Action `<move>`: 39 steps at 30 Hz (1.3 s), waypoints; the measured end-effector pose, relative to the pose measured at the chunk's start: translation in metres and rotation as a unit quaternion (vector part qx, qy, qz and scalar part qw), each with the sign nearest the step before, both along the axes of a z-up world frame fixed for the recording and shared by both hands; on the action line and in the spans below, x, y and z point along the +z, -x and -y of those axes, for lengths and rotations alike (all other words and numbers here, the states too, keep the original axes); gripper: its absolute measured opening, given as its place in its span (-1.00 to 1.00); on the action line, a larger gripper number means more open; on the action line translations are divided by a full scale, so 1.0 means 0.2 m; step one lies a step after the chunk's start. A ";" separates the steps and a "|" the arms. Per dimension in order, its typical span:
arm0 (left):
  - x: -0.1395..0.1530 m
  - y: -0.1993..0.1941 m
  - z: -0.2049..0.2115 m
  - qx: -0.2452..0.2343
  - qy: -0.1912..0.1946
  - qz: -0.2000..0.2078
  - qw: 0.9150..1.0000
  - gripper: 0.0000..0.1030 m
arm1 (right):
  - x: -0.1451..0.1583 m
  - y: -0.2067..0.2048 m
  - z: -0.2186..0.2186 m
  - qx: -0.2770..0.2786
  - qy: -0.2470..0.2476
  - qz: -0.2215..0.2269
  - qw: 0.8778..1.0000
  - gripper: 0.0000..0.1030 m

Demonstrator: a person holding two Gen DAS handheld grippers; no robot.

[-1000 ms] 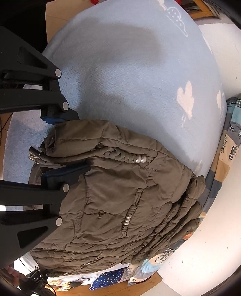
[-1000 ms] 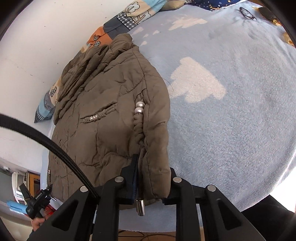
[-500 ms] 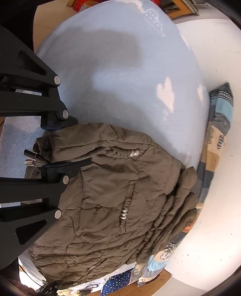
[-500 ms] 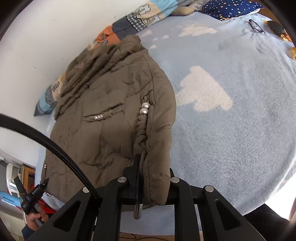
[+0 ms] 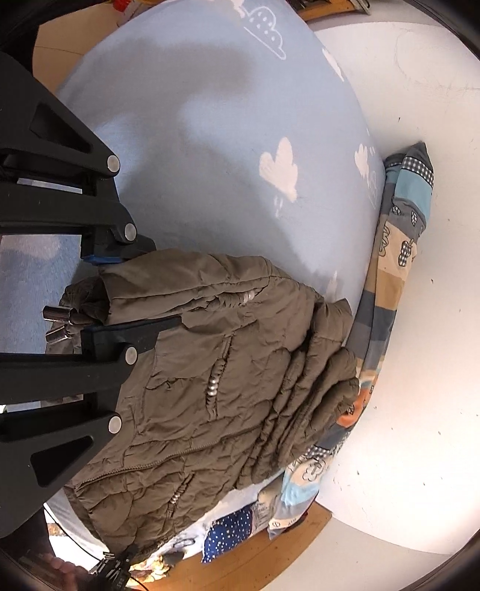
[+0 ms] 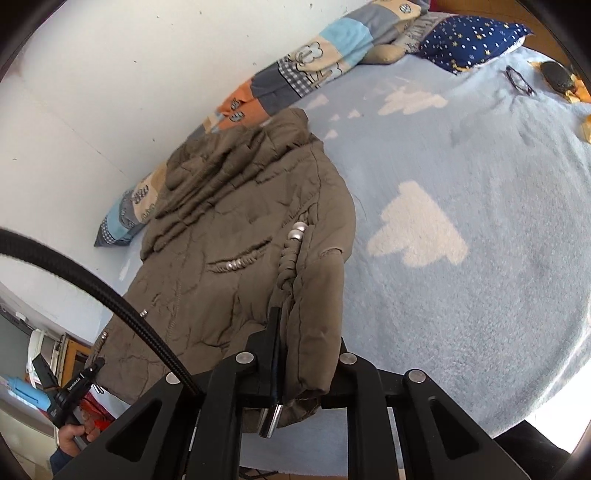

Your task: Fold large clothes

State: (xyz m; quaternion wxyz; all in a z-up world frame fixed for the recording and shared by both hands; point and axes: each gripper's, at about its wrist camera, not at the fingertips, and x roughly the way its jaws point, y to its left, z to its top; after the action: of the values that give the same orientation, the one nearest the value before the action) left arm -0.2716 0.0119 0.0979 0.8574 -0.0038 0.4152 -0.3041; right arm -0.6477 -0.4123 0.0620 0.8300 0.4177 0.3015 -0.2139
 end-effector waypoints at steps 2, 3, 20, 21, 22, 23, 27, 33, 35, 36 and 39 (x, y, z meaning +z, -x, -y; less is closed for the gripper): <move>0.02 -0.01 0.00 -0.005 0.005 -0.001 1.000 -0.60 | 0.02 0.00 0.00 0.000 0.003 0.009 1.000 -0.72; 0.03 -0.01 0.00 -0.007 0.006 0.001 1.000 -0.60 | 0.03 0.00 0.00 0.000 0.005 0.013 1.000 -0.72; 0.18 0.04 -0.04 -0.011 0.023 0.058 0.998 -0.61 | 0.26 0.04 -0.03 0.005 0.052 0.075 0.996 -0.73; 0.18 0.04 -0.05 -0.012 0.023 0.058 0.998 -0.61 | 0.27 0.05 -0.03 0.006 0.052 0.078 0.996 -0.73; 0.19 0.05 -0.05 -0.011 0.021 0.059 0.998 -0.61 | 0.28 0.05 -0.03 0.006 0.052 0.080 0.995 -0.73; 0.20 0.04 -0.06 -0.011 0.022 0.059 0.998 -0.61 | 0.29 0.06 -0.04 0.007 0.054 0.080 0.995 -0.73; 0.23 0.05 -0.08 -0.012 0.027 0.060 0.998 -0.61 | 0.31 0.07 -0.07 0.013 0.055 0.081 0.995 -0.74; 0.28 0.01 -0.10 -0.013 0.030 0.063 0.997 -0.62 | 0.35 0.11 -0.07 0.012 0.049 0.092 0.994 -0.73; 0.29 0.00 -0.10 -0.011 0.031 0.061 0.998 -0.62 | 0.36 0.10 -0.06 0.012 0.046 0.097 0.994 -0.73; 0.29 -0.01 -0.10 -0.010 0.030 0.061 0.998 -0.62 | 0.37 0.10 -0.06 0.012 0.045 0.098 0.994 -0.73; 0.30 -0.03 -0.09 -0.008 0.027 0.061 0.998 -0.62 | 0.39 0.09 -0.04 0.016 0.046 0.105 0.993 -0.73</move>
State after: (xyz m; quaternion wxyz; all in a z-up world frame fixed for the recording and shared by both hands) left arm -0.2664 0.0289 0.1575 0.8783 -0.0048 0.3534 -0.3221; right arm -0.6651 -0.4033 0.1400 0.8787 0.3946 0.2087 -0.1692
